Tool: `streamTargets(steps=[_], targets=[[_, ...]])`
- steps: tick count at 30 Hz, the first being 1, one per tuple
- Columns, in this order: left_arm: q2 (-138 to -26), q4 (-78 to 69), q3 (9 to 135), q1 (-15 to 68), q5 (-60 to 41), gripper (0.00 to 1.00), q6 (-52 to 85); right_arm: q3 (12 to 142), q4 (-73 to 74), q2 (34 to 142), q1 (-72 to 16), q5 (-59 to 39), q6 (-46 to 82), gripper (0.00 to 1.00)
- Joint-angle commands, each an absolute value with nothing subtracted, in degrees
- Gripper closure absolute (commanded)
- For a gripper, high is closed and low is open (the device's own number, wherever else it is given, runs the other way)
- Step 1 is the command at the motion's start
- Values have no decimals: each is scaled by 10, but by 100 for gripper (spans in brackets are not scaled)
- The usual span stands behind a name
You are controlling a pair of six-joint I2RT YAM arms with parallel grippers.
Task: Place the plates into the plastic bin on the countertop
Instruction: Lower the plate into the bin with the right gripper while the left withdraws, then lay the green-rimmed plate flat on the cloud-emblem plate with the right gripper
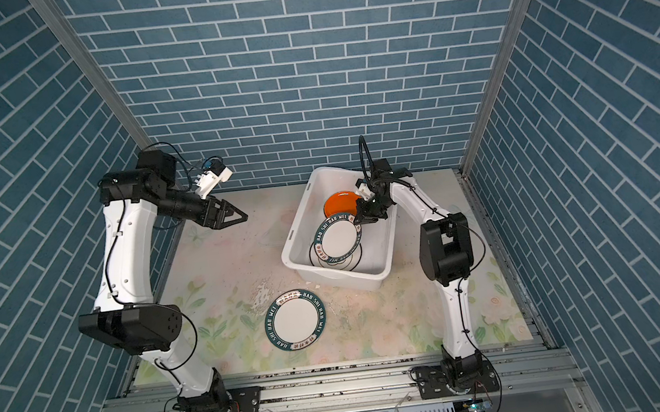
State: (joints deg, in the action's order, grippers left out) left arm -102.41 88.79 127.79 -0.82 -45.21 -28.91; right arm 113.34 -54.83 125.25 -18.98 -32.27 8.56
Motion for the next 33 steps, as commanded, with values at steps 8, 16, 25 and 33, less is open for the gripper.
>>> streamTargets(steps=[8, 16, 25, 33], targets=[[-1010, 891, 1271, -5, -454, 23, -288, 1164, -567, 1288, -197, -327, 51, 100], [-1011, 890, 1270, -4, -451, 23, -287, 1164, -575, 1296, -197, -320, 41, 100], [-1006, 891, 1267, -3, -448, 23, -287, 1155, -577, 1295, -197, -310, 34, 99], [-1003, 892, 1265, -2, -447, 23, -288, 1141, -578, 1292, -198, -301, 26, 97]])
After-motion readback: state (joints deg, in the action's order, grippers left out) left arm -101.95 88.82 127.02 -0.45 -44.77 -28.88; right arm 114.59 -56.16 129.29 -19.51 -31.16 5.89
